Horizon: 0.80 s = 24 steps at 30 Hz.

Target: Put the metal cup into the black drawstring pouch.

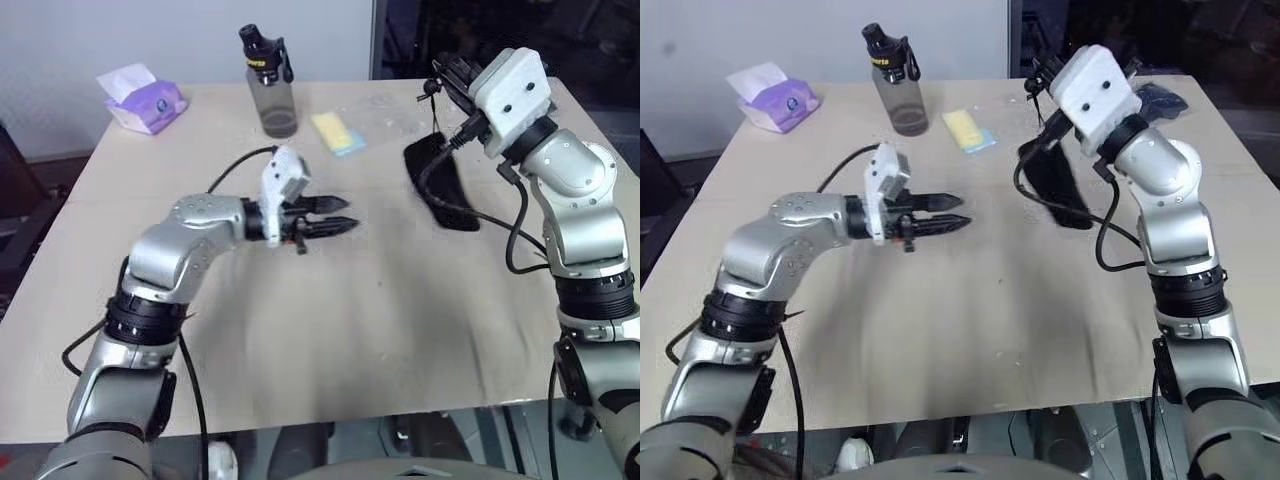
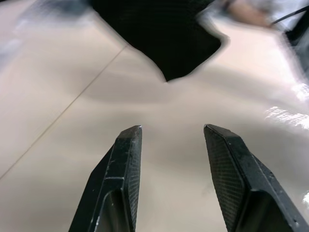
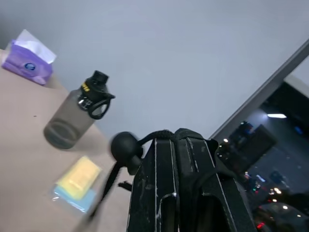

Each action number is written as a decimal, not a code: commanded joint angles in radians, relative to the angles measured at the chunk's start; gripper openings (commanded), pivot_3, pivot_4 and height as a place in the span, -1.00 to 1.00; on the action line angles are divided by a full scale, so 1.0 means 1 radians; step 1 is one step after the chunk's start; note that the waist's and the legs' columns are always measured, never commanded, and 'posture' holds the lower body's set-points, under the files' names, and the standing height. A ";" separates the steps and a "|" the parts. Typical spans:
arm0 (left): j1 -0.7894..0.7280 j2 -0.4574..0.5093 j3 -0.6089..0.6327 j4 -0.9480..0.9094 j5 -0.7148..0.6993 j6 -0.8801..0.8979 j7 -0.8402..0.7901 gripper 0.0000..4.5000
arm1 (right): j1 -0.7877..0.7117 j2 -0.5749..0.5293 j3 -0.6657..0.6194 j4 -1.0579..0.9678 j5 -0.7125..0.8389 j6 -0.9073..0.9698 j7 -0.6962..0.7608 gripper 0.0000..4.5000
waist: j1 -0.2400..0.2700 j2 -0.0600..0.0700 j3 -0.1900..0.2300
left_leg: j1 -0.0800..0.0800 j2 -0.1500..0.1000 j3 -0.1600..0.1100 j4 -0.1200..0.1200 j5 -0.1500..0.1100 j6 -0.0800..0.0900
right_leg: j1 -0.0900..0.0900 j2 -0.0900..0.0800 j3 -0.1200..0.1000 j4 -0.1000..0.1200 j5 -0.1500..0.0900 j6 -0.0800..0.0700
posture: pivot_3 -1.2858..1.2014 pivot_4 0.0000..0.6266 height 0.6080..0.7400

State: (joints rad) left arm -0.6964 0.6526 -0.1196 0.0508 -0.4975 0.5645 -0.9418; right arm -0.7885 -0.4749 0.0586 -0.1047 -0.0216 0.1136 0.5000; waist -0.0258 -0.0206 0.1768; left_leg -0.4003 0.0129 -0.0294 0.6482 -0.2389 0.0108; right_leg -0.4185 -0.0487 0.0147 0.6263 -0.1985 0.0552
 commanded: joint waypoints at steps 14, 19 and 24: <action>-0.160 -0.289 0.154 -0.034 -0.077 -0.185 0.094 -0.08 | -0.008 0.058 0.053 -0.077 0.011 -0.016 0.045 -1.00 | 0.010 0.000 0.001 | -0.007 -0.001 -0.001 0.005 0.000 0.000 | -0.005 -0.001 -0.001 0.002 0.000 0.001 | 0.03 -0.52 1.00; -0.146 -0.304 0.144 -0.013 -0.070 -0.189 0.079 -0.08 | -0.020 0.090 0.070 -0.118 0.028 -0.003 0.061 -1.00 | 0.010 0.000 0.001 | -0.007 -0.002 -0.001 0.005 0.000 0.000 | -0.005 -0.002 -0.001 0.003 0.000 0.001 | 0.03 -0.52 1.00; -0.148 -0.317 0.139 0.013 -0.053 -0.200 0.066 -0.08 | -0.034 0.111 0.079 -0.129 0.024 0.006 0.061 -1.00 | 0.011 0.000 0.001 | -0.007 -0.002 -0.001 0.005 0.000 0.000 | -0.005 -0.002 -0.001 0.002 0.000 0.001 | 0.03 -0.52 1.00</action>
State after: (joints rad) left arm -0.8363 0.3403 0.0200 0.0684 -0.5518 0.3859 -0.8706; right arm -0.7926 -0.3671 0.1417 -0.1803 -0.0103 0.1272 0.5611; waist -0.0149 -0.0210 0.1776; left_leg -0.4077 0.0112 -0.0306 0.6533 -0.2388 0.0107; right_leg -0.4233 -0.0504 0.0136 0.6285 -0.1984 0.0565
